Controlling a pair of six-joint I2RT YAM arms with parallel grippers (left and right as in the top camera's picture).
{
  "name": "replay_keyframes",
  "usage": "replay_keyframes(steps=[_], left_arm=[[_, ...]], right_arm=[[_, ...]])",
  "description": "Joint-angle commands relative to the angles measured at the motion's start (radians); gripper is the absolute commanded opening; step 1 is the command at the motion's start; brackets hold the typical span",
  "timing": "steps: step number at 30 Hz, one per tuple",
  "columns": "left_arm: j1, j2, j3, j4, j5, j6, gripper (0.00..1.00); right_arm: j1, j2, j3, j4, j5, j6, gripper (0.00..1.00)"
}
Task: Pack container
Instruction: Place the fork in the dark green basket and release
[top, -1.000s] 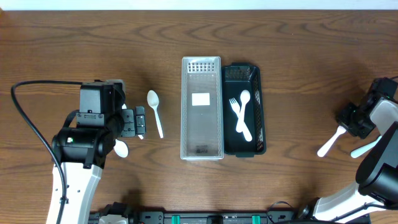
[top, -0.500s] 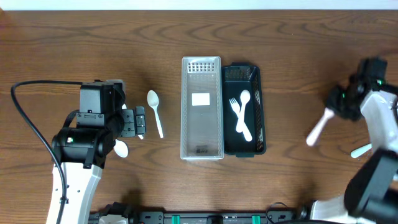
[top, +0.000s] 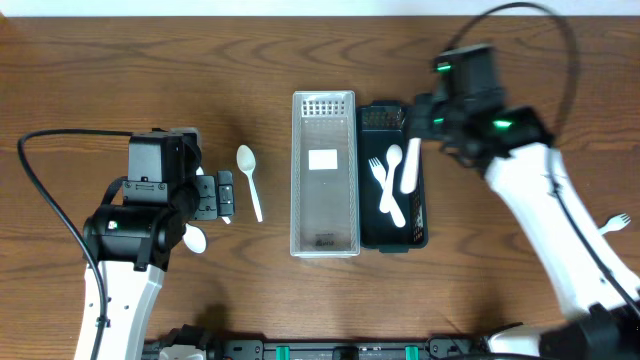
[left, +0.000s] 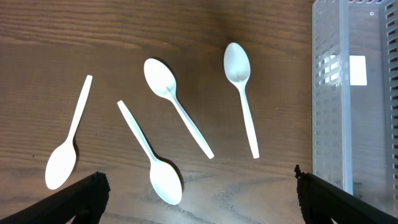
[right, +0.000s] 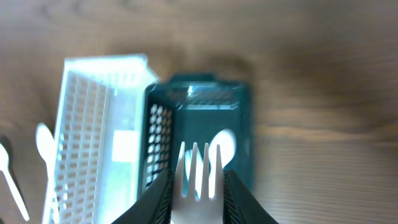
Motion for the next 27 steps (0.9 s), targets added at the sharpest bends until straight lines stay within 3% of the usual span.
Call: replay_keyframes(steps=[1,7,12,14,21,27], left_arm=[[0.006,0.001,0.018,-0.003,-0.011,-0.013,0.98],[0.006,0.001,0.018,-0.003,-0.011,-0.013,0.98],[0.006,0.001,0.018,-0.003,-0.011,-0.013,0.98],[0.006,0.001,0.018,-0.003,-0.011,-0.013,0.98],[0.006,0.001,0.018,-0.003,-0.011,-0.013,0.98],[0.006,0.001,0.018,-0.003,-0.011,-0.013,0.98]], right_arm=[[0.056,0.110,-0.001,0.003,0.058,0.031,0.25],[0.083,0.294,-0.001,0.005,0.057,0.030,0.31],[0.084,0.330,0.000,0.017,0.054,0.029,0.36],[0.083,0.320,0.009,0.020,0.054,0.026,0.42],[0.031,0.206,0.127,-0.062,0.130,0.000,0.48],[-0.174,0.008,0.197,-0.136,0.153,0.050,0.49]])
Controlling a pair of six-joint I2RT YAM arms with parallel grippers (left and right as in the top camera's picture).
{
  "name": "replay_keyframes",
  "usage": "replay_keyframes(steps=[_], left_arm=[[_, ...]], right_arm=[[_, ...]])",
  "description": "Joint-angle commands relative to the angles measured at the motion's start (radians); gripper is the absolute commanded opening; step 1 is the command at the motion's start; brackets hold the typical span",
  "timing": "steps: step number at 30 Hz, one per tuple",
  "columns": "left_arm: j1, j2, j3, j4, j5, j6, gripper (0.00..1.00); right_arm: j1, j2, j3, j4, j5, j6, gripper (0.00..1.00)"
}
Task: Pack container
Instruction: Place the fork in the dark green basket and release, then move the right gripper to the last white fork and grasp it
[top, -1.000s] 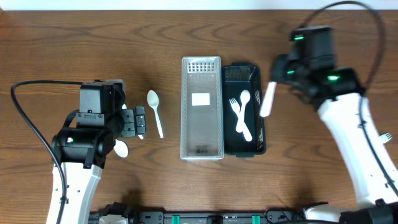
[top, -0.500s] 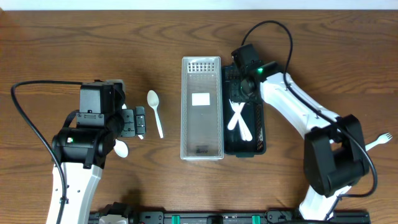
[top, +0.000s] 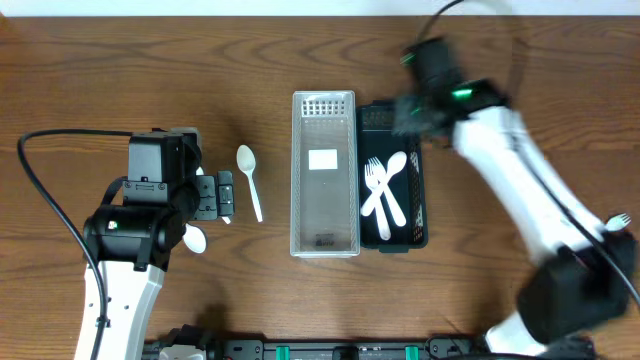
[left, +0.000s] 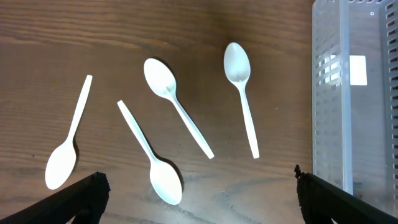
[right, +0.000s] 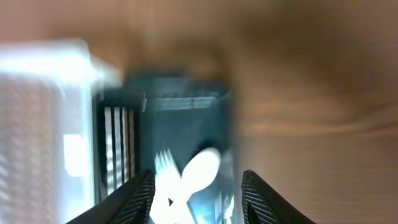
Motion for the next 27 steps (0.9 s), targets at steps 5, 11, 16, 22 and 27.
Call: replay_keyframes(steps=[5,11,16,22,27], left_arm=[[0.006,0.001,0.018,-0.002,-0.011,-0.013,0.98],[0.006,0.001,0.018,-0.002,-0.011,-0.013,0.99],[0.006,0.001,0.018,-0.002,-0.011,-0.013,0.98],[0.006,0.001,0.018,-0.003,-0.011,-0.013,0.98],[0.006,0.001,0.018,-0.003,-0.011,-0.013,0.98]], right_arm=[[-0.425,-0.214,0.035,-0.166,0.061,0.137,0.68],[-0.748,-0.180,-0.001,-0.248,0.033,0.140,0.85],[-0.925,-0.094,-0.071,-0.207,0.006,0.116,0.86],[-1.035,0.067,-0.093,-0.147,0.004,0.050,0.91],[-1.072,0.170,-0.093,-0.102,0.004,-0.003,0.93]])
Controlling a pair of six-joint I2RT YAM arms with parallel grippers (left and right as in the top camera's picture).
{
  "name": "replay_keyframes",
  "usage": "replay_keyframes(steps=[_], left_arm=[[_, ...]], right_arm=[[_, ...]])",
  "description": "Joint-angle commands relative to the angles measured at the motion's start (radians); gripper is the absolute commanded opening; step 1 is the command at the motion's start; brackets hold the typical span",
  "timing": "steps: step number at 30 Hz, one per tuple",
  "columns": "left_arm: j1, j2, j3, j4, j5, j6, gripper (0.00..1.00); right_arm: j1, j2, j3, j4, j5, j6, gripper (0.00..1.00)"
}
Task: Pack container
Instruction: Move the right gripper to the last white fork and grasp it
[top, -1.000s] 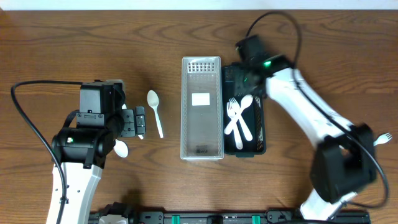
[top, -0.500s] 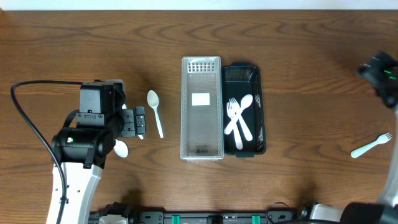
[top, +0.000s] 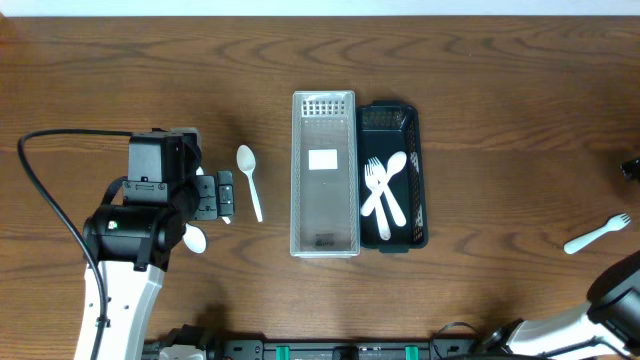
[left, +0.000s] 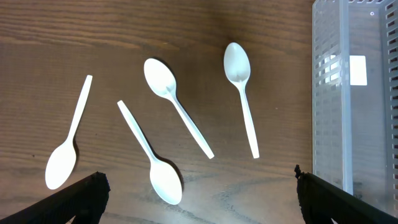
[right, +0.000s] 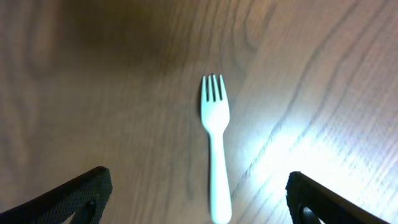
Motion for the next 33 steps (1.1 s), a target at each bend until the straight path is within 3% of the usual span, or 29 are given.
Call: replay_keyframes(steps=[1,12,24,28,33], left_arm=[[0.006,0.001,0.018,-0.003,-0.011,-0.013,0.98],[0.006,0.001,0.018,-0.002,-0.011,-0.013,0.98],[0.006,0.001,0.018,-0.002,-0.011,-0.013,0.98],[0.006,0.001,0.018,-0.002,-0.011,-0.013,0.98],[0.006,0.001,0.018,-0.002,-0.011,-0.013,0.98]], right_arm=[[-0.029,0.062,-0.007,0.019,-0.004,-0.057,0.94],[-0.044,0.236,-0.008,0.088,-0.021,-0.094,0.94],[-0.044,0.308,-0.018,0.122,-0.042,-0.108,0.92],[-0.045,0.308,-0.040,0.138,-0.042,-0.108,0.84],[-0.045,0.308,-0.071,0.151,-0.042,-0.108,0.62]])
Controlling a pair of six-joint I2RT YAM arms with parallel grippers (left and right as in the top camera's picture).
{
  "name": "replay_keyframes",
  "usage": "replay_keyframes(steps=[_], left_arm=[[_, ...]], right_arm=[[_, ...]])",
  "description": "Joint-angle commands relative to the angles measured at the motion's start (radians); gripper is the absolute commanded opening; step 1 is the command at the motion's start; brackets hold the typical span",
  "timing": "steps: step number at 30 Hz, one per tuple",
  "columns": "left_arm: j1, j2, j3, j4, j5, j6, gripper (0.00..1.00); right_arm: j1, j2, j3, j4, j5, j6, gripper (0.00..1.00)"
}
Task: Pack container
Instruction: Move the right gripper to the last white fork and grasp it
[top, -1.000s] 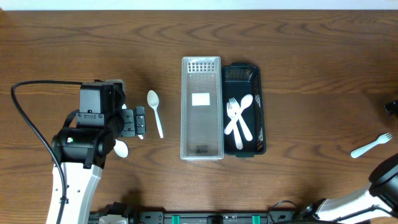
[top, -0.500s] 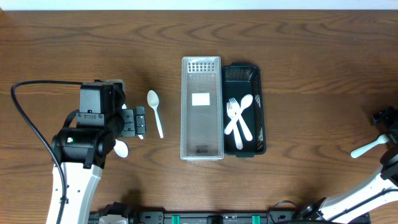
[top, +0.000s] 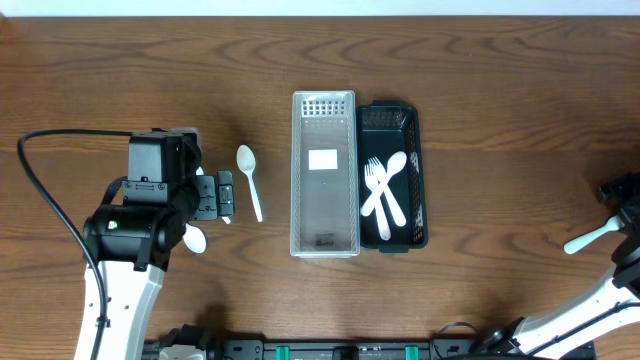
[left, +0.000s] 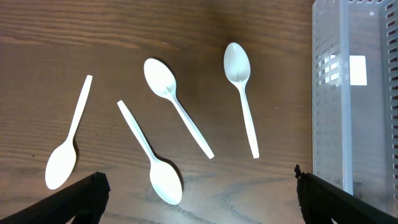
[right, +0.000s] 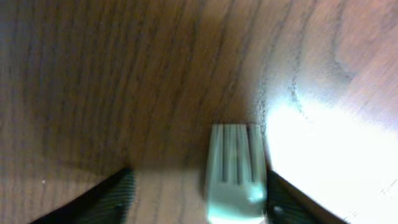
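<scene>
A clear container (top: 325, 175) stands mid-table, with a black container (top: 392, 230) against its right side holding two white forks (top: 372, 185) and a spoon. Several white spoons (left: 242, 99) lie on the wood left of the clear container. My left gripper (left: 199, 199) hovers open above them, nothing between its fingers (left: 87, 196). At the far right edge a white fork (top: 597, 235) lies on the table. My right gripper (right: 199, 202) is low over it and open, the fork's tines (right: 235, 171) sitting between its fingers, close to the right one.
The clear container's wall (left: 348, 93) fills the right of the left wrist view. A black cable (top: 45, 190) loops left of the left arm. The table's right edge lies close to the right arm (top: 622, 200).
My right gripper has come down from a height above the fork at the far right to just over it, tines now between its open fingers. The left arm and spoons are unchanged.
My right gripper held a fork over the black container. Then it was open and that fork lay in the container with the other fork and spoon. Then it was at the far right, above a fork on the table, and now it straddles that fork. The left arm stayed still.
</scene>
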Motion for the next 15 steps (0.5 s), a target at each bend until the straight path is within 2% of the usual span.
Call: replay_keyframes(steps=[1,5,9,12,15], left_arm=[[0.006,0.001,0.018,-0.002,-0.011,-0.013,0.98],[0.006,0.001,0.018,-0.003,-0.011,-0.013,0.98],[0.006,0.001,0.018,-0.002,-0.011,-0.013,0.98],[0.006,0.001,0.018,-0.002,-0.011,-0.013,0.98],[0.006,0.001,0.018,-0.002,-0.011,-0.013,0.98]], right_arm=[[-0.007,0.035,-0.051,-0.005,0.028,-0.004,0.57],[-0.007,0.035,-0.051,-0.008,0.028,-0.005,0.47],[-0.007,0.035,-0.051,-0.010,0.027,-0.005,0.42],[-0.007,0.035,-0.051,-0.010,0.027,-0.005,0.33],[-0.007,0.035,-0.051,-0.010,0.027,-0.005,0.31]])
